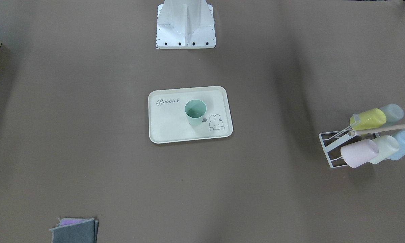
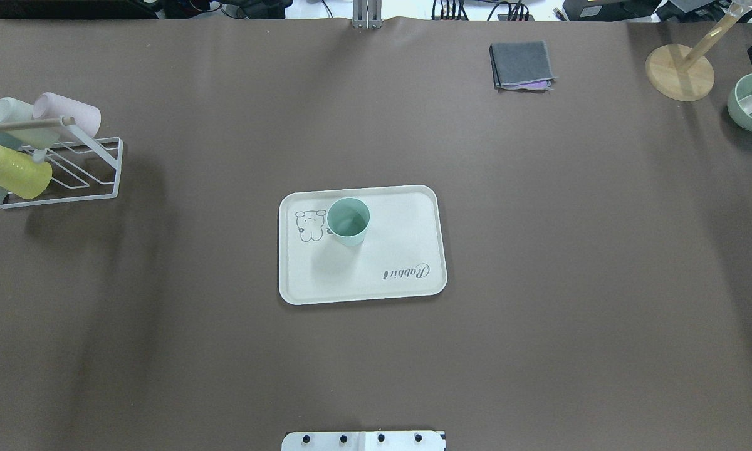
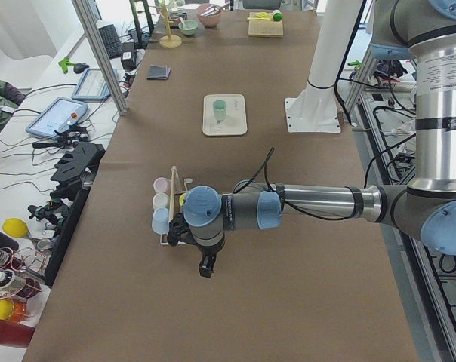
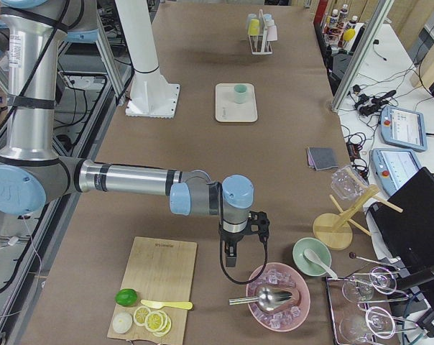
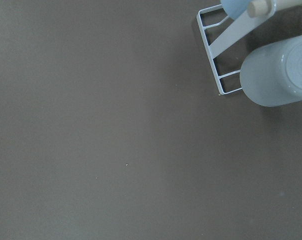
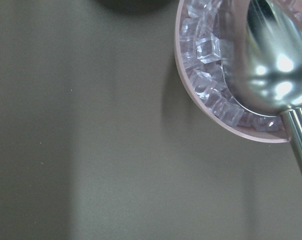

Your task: Pick up and place green cup on tray

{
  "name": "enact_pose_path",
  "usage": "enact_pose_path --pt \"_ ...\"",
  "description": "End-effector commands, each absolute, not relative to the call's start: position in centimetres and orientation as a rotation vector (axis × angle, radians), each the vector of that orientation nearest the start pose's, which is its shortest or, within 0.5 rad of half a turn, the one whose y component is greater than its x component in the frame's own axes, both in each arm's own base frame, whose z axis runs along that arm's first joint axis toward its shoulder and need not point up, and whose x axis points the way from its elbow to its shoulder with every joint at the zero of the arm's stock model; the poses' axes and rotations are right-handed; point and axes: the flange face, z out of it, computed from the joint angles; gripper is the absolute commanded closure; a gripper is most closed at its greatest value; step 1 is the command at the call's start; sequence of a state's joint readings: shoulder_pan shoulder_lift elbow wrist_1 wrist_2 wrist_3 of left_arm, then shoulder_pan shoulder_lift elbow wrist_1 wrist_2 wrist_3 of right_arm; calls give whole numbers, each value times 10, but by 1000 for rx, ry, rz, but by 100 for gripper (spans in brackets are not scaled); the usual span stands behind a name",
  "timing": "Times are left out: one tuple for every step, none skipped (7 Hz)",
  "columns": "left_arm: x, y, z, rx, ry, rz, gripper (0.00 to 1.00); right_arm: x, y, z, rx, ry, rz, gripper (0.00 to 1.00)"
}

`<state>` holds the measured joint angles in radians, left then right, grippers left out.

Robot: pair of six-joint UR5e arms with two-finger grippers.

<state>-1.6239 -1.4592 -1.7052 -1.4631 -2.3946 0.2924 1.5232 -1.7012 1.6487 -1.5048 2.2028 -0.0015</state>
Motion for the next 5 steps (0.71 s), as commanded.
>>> enact_pose_path --pt "-84 -434 653 61 826 189 1 54 -440 686 -6 -632 -49 0" --pt "-84 -434 650 67 825 192 1 54 -440 686 -6 -632 -49 0" --pt "-84 -434 650 68 825 192 1 54 -440 686 -6 -632 -49 0" --pt "-84 -434 651 66 824 194 1 54 -440 686 -8 -632 -48 0" --pt "-84 -434 649 69 824 196 1 54 -440 686 -6 -632 -49 0"
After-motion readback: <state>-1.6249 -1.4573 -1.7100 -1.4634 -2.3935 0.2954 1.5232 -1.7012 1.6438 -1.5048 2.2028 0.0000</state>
